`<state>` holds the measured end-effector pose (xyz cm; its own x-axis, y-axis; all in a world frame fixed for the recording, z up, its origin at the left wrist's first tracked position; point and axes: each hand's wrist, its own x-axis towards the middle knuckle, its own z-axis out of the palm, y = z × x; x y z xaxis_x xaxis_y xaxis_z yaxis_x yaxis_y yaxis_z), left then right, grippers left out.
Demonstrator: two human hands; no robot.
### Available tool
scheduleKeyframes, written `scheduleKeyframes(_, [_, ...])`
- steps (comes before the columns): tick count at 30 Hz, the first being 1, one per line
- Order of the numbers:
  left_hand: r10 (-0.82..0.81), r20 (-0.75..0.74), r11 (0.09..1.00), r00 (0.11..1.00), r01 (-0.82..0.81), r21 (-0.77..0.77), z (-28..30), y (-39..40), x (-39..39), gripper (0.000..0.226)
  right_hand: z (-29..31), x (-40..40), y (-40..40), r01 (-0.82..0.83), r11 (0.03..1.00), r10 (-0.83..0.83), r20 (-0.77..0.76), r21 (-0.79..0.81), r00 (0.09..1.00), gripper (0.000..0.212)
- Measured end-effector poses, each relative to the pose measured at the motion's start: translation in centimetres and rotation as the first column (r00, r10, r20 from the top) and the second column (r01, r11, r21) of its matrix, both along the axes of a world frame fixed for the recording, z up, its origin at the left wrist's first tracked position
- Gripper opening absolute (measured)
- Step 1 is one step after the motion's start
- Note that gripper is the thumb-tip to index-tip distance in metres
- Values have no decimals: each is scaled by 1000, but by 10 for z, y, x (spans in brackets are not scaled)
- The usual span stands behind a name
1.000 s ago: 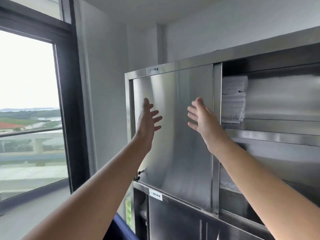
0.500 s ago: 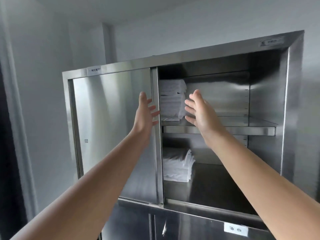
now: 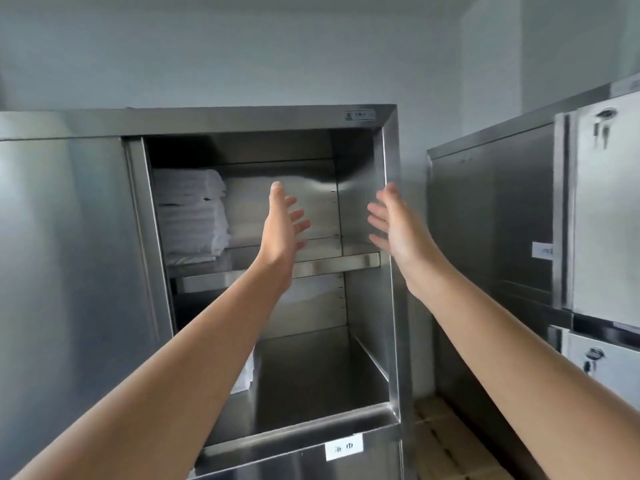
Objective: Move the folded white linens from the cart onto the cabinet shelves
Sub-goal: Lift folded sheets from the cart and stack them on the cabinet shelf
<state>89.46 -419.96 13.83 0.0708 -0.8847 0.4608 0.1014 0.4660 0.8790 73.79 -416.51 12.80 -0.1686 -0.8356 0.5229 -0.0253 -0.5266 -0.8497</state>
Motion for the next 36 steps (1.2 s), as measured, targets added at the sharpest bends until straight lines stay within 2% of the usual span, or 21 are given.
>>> scheduleKeyframes(6, [-208,-3,977,978,208,49,-12,-23,-56,62,-12,-54,16,224,973,-225,23,51,974,61])
scheduleKeyframes(11, [-378,-33,919,925,380,107,-33,-21,-121,57,-25,-106,49,391,917,-396,73,81,915,54])
scheduleKeyframes(14, [-443,-56,888,895,446,111,-35,-14,-162,51,-26,-138,77,493,865,-498,45,96,866,51])
scheduleKeyframes(18, [-549,-72,827,833,553,97,-33,9,-223,56,-21,-182,122,615,784,-619,33,83,784,56])
scheduleKeyframes(23, [-684,-60,722,727,687,83,-26,59,-308,60,-6,-240,181,717,696,-718,63,43,693,34])
scheduleKeyframes(29, [-786,2,619,619,785,22,-24,115,-393,57,13,-306,236,790,613,-789,75,24,610,28])
scheduleKeyframes(32, [-809,10,588,588,808,24,-29,138,-429,57,5,-332,258,827,561,-828,26,43,560,35])
scheduleKeyframes(36, [-840,36,542,541,840,11,-38,163,-477,60,-14,-372,289,880,470,-881,-25,67,473,58])
